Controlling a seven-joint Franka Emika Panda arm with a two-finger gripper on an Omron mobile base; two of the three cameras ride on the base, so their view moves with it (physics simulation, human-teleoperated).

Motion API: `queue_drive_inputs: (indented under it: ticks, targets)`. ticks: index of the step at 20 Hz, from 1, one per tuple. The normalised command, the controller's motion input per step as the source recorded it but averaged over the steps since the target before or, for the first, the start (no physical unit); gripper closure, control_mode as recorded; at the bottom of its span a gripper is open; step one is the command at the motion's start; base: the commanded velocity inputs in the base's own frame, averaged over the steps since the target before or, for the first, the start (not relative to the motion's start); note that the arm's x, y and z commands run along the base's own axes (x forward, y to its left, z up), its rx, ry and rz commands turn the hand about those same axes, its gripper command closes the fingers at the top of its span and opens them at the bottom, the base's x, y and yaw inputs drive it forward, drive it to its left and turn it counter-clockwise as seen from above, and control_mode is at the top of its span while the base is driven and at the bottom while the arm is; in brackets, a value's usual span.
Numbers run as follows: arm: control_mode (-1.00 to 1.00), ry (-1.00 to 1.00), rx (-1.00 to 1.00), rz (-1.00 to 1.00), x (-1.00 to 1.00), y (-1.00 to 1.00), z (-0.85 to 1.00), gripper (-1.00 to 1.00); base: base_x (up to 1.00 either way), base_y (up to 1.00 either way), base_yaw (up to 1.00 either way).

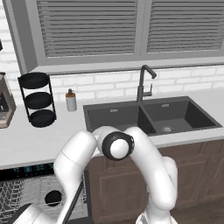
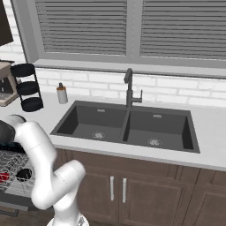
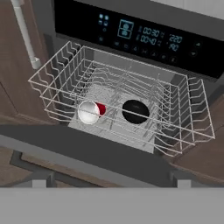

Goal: Pick up the cup and bowl from the counter, place them in the dishwasher, and close the dishwasher door.

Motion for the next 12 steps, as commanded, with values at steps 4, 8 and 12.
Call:
queue_drive_inputs:
  ticks: [4,8,12]
  targets:
    - [-1.00,-0.26,0.00,0.00,-0.31,-0.04,-0.52,-1.00,0.00,0.00,0.00]
    - [-1.00,-0.30,0.01,-0.04,-0.30,-0.23,-0.73,-1.00,0.00,0.00,0.00]
    - [-1.00,-0.39,0.06,-0.12,-0.50,0.00,-0.64,-1.00,0.00,0.00,0.00]
